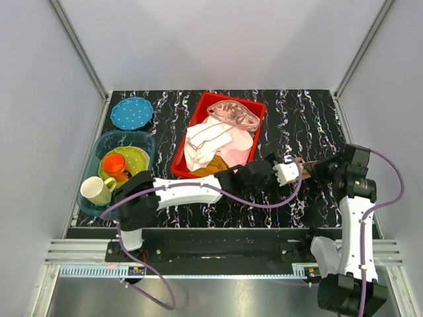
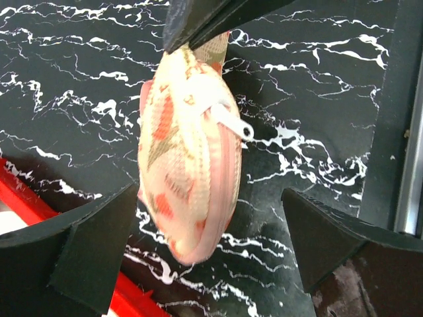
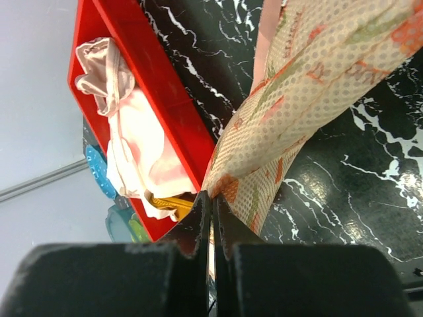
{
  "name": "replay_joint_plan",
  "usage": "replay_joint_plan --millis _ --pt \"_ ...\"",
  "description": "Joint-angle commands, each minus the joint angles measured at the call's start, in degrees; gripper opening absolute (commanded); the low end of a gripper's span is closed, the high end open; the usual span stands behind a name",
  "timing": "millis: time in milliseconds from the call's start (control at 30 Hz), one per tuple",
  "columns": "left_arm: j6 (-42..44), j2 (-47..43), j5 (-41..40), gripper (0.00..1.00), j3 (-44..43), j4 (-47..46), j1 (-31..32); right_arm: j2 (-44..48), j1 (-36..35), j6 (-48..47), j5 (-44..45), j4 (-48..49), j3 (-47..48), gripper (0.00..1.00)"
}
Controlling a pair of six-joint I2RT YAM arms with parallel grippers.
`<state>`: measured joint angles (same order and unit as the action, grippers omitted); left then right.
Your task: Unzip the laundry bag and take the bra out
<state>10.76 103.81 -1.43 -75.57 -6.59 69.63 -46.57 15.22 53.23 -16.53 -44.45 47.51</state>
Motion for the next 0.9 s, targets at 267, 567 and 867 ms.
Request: replay_joint_plan --millis 267,567,867 --pt "-1.71 4.65 -1.91 0.00 -10.82 -1.51 -0.19 0.42 0.16 -2.78 -3.24 -1.34 5.67 0.00" --pt "-3.64 -4.31 16.17 0.00 -9.33 6.40 -9.32 -0.63 0.16 -13.49 -7.11 -4.41 10.93 0.52" --pt "-0.67 -9.06 25.59 0.00 -7.75 12.90 -14.60 -4.15 0.16 -28.96 -8.34 -9.35 25.61 0.69"
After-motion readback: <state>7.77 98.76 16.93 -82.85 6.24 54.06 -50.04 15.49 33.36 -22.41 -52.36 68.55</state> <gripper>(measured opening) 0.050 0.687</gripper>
